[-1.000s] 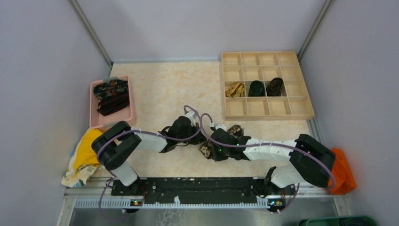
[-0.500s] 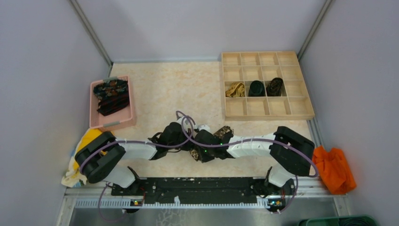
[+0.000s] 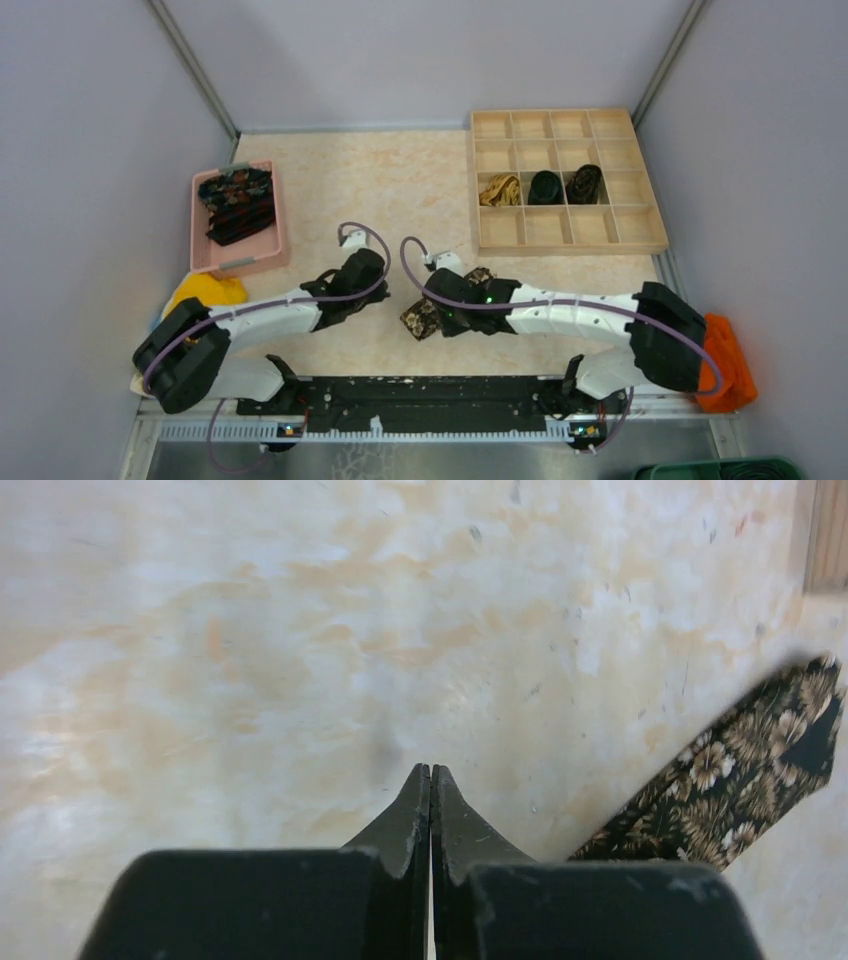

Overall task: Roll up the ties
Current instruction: Roll the tie at the center of the board.

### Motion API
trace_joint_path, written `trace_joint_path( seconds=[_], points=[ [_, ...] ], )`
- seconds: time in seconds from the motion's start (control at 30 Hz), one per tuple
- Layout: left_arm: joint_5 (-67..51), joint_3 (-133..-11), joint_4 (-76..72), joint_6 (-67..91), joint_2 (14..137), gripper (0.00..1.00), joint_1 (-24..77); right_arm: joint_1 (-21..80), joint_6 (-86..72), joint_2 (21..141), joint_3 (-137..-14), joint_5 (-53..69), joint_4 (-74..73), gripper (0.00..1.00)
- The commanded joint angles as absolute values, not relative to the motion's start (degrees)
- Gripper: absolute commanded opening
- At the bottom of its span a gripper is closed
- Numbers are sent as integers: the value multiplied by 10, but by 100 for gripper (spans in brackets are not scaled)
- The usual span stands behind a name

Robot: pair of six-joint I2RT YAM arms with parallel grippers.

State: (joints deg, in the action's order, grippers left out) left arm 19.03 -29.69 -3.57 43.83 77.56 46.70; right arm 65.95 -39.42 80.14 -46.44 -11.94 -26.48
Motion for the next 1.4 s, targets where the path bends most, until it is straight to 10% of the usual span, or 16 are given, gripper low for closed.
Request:
trace_joint_path(
  seconds=[0.0,1.07,1.37],
  points=[
    [301,-292,77,495,690,0,462,666,-365,740,-504,-171,-307,14],
    [323,-236,152,504,492,0,462,653,-280,799,-559,-221,-273,12],
    [356,-250,209,507,420,0,461,730,-252,836,-615,-237,-317,54]
  ],
)
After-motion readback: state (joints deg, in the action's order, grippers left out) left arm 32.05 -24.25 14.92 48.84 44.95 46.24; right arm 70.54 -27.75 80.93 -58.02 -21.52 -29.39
